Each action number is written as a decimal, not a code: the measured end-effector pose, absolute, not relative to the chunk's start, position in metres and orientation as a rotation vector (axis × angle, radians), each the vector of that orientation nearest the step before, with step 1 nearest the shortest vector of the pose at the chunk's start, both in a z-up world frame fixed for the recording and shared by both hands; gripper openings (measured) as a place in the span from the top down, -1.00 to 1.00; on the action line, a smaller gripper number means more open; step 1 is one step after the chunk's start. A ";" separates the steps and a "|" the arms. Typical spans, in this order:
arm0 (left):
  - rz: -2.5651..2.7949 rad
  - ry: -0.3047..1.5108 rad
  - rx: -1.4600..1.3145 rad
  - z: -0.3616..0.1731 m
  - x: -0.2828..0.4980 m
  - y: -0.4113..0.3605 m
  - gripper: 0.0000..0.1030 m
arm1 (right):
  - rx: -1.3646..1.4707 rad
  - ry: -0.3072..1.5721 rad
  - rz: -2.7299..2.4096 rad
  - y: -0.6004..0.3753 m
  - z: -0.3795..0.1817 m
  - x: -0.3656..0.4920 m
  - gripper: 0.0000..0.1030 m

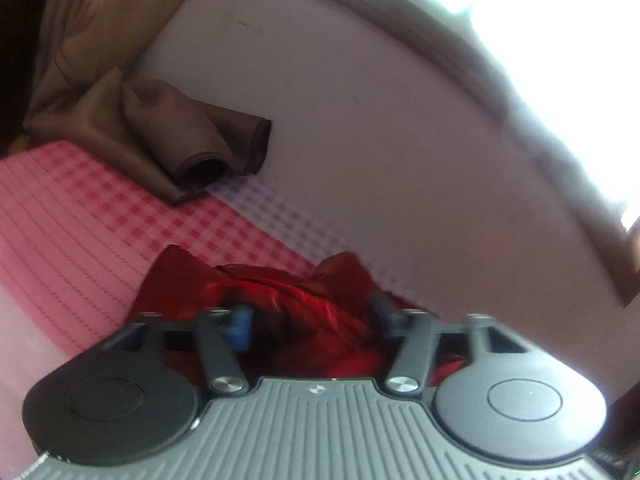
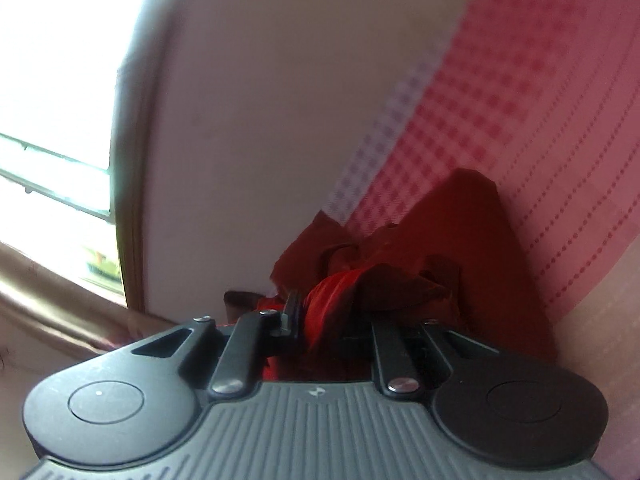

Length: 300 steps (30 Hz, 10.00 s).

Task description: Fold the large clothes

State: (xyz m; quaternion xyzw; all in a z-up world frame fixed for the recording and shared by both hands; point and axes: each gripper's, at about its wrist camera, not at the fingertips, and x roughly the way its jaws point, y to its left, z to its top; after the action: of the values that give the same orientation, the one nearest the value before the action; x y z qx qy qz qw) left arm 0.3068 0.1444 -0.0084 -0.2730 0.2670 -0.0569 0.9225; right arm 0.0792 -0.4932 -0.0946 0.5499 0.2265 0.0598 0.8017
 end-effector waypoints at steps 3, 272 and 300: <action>-0.090 0.437 -0.548 -0.004 0.294 0.144 -1.00 | 1.286 0.468 0.172 -0.502 -0.105 0.080 0.36; -0.571 0.569 -0.336 0.043 0.209 -0.060 0.55 | 0.830 0.439 0.227 -0.495 -0.110 0.039 0.79; -0.786 0.324 0.009 -0.056 0.178 -0.190 -0.12 | 0.557 0.549 0.385 -0.547 -0.007 0.085 -0.36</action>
State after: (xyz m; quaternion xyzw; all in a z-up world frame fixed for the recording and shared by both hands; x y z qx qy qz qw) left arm 0.1778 -0.1904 -0.0555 0.0044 0.1572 -0.3814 0.9109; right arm 0.0847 -0.5467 -0.0065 0.2696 0.2658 0.1865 0.9066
